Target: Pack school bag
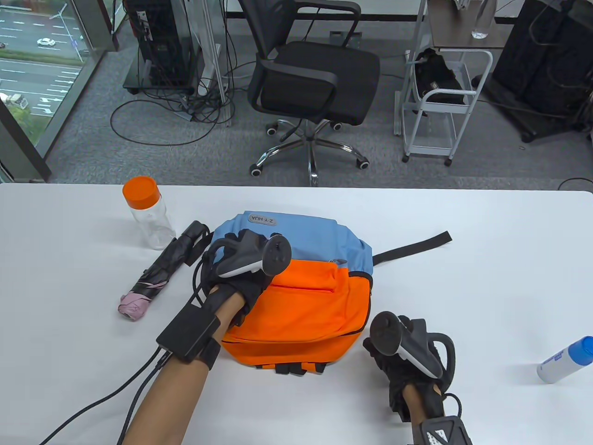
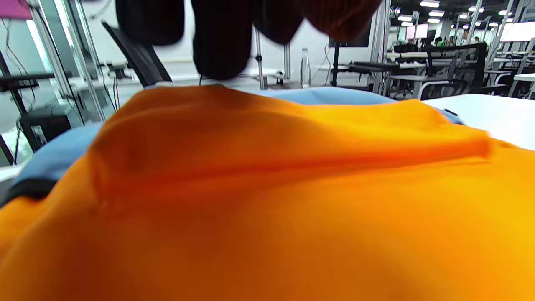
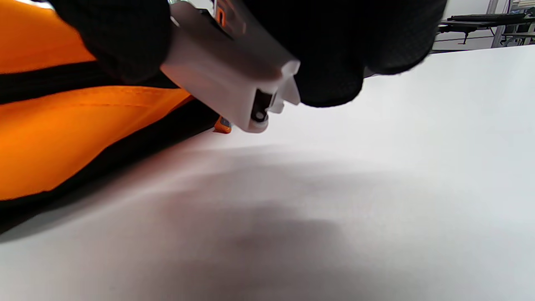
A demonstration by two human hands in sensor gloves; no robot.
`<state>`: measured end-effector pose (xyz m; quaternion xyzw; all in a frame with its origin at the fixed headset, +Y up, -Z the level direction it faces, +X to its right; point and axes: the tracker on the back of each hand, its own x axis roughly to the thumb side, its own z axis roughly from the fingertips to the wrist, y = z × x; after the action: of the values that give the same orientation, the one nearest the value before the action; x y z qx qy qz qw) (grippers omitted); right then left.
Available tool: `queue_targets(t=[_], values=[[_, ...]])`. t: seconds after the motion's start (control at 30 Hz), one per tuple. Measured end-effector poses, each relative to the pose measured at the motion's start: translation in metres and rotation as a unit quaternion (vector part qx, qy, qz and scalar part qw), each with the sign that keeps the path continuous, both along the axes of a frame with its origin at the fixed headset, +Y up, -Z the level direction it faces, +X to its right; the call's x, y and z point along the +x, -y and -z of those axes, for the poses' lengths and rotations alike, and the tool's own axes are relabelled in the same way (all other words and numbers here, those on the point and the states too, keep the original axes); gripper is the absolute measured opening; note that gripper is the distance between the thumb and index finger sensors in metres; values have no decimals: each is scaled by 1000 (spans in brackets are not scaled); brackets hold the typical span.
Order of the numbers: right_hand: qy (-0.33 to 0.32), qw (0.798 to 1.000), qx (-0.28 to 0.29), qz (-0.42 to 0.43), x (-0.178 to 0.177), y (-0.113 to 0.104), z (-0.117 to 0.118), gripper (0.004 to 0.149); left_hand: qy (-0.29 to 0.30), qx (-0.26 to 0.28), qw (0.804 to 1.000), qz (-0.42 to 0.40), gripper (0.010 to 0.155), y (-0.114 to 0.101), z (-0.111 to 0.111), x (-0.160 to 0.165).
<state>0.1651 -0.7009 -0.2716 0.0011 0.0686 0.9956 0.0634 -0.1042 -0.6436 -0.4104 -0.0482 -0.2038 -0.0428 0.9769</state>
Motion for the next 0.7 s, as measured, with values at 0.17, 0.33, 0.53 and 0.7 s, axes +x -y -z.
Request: queue_targets(t=[0.17,0.33,0.53,0.7], values=[[0,1000,1,13,2,-1,0,73,-38,32,998,42,55,16,17,5],[-3,1000,-1,25,4,-1,-1,73,-59,-43,992,103,89,35,23,12],[1,1000,-2,27,5,-2,0,73,-58,-47,996,42,86,36,30,5],[4,999,18,26,7,-10,-3,73,-29,60,995,70,41,24,32,11]])
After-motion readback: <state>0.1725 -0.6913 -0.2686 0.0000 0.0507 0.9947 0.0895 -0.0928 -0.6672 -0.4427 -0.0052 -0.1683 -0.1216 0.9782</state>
